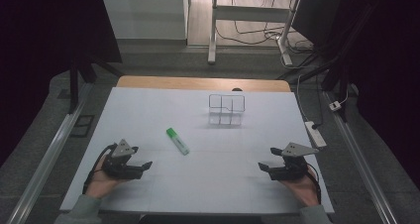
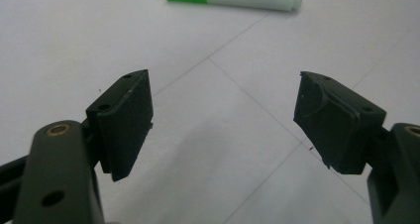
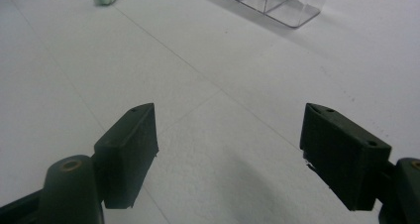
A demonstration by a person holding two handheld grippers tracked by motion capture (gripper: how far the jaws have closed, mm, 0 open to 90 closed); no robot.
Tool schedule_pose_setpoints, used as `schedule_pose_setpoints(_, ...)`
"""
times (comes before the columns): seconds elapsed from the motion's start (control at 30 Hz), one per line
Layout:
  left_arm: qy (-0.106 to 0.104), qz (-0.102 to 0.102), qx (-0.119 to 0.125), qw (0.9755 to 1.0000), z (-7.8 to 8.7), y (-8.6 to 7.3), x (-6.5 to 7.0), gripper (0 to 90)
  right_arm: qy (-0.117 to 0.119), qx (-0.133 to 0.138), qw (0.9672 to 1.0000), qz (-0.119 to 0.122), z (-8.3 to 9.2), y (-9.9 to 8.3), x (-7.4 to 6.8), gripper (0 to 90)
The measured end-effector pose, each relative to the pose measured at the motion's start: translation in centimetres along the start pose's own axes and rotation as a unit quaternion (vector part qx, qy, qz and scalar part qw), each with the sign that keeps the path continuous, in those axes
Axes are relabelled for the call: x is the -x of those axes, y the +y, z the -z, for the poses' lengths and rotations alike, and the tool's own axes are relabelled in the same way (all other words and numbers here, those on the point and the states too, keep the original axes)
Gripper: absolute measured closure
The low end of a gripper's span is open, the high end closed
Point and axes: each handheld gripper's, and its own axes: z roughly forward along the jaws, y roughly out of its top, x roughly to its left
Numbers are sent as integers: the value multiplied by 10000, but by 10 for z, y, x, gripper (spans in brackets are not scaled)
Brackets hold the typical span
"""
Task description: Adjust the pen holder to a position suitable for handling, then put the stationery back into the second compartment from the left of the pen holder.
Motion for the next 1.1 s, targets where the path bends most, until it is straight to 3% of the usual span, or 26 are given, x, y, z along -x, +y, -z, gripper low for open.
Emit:
schedule_pose_setpoints(0.33,-35,-10,20,10000,-7,25,-16,235,-5,-53,10000,-28,-1,-2,-1,219)
schedule_pose_setpoints(0.77,-37,-144,-186,9997,-15,60,-32,242,-17,-79,10000,-58,-2,-3,0,221)
schedule_pose_setpoints(1.1,-29,-138,-340,9993,-26,76,-44,258,-44,-152,9999,-37,-3,-5,0,222)
